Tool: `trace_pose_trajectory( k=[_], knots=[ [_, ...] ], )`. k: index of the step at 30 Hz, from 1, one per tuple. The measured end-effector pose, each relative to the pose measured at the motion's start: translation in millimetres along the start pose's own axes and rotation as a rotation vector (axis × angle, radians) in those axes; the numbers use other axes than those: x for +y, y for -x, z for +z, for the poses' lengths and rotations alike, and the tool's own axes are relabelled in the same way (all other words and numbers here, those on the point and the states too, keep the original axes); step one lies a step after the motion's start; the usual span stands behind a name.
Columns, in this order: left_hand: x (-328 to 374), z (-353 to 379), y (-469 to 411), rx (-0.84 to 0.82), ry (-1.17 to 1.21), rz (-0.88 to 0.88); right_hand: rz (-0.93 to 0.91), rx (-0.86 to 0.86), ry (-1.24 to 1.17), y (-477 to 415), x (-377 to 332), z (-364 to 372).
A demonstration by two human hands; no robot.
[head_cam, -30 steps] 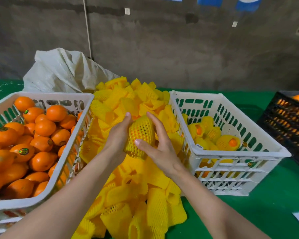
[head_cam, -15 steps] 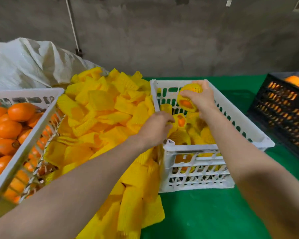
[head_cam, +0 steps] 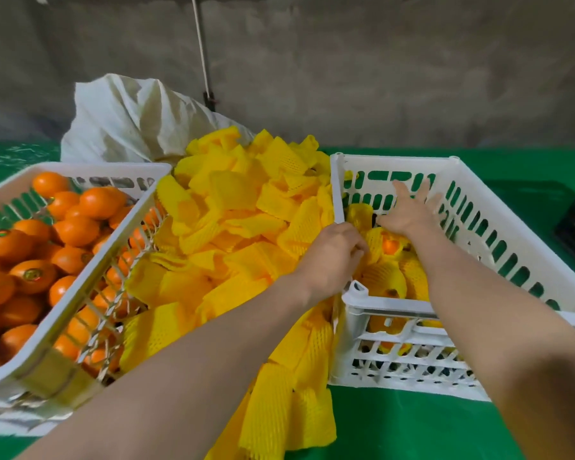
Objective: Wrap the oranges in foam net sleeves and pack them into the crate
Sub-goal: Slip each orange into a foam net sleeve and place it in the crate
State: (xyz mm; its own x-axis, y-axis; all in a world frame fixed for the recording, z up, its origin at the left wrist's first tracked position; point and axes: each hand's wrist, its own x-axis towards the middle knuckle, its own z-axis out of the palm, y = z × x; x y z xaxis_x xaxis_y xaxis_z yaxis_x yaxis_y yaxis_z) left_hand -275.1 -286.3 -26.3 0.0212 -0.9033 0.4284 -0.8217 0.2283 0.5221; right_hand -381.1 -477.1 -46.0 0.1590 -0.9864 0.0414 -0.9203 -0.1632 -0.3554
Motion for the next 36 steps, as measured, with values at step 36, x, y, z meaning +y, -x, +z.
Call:
trace_pose_trajectory(
  k=[36],
  knots=[
    [-185.9, -277.5, 184.2, 0.485, 0.175, -0.562, -0.566, -0.254, -0.372, 242.0, -241.5, 86.8]
  ],
)
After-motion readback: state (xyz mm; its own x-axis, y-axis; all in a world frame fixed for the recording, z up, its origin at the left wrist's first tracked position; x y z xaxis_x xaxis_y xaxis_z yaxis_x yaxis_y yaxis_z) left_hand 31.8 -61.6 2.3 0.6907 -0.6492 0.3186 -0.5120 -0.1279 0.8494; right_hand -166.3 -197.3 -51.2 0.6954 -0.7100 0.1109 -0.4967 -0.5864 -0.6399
